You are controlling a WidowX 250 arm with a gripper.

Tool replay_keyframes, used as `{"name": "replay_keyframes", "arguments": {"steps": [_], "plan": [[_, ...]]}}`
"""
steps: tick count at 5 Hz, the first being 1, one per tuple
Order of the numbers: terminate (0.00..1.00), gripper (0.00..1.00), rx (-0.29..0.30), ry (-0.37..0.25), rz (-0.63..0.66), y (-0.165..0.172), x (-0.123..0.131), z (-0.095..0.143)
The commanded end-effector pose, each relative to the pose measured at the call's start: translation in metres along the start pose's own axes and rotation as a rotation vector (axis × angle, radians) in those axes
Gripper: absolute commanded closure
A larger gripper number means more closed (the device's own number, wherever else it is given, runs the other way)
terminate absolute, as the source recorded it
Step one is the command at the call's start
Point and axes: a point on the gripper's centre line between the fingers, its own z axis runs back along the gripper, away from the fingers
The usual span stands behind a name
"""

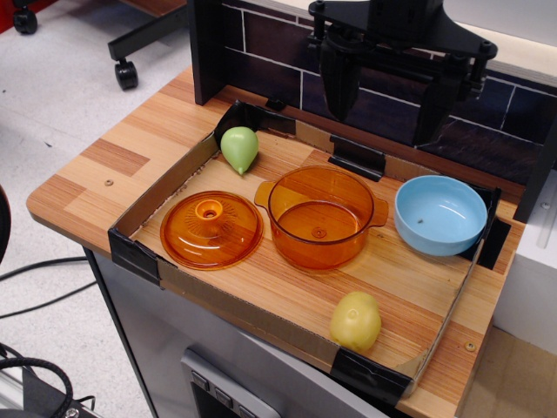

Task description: Put lid on pot

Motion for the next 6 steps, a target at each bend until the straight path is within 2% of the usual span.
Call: {"name": "replay_keyframes", "arguments": {"steps": [1, 3, 4, 5, 6], "plan": [[0.00, 0.00, 0.000, 0.000, 0.000, 0.000, 0.000, 0.000], [0.00, 0.00, -0.027, -0.061, 0.007, 0.066, 0.007, -0.009], [0.00, 0.00, -0.102, -0.025, 0.006, 0.102, 0.009, -0.015], [0.00, 0.00, -0.107, 0.044, -0.001, 0.134, 0.008, -0.038], [0.00, 0.00, -0.072, 0.054, -0.023, 0.149, 0.002, -0.050]]}}
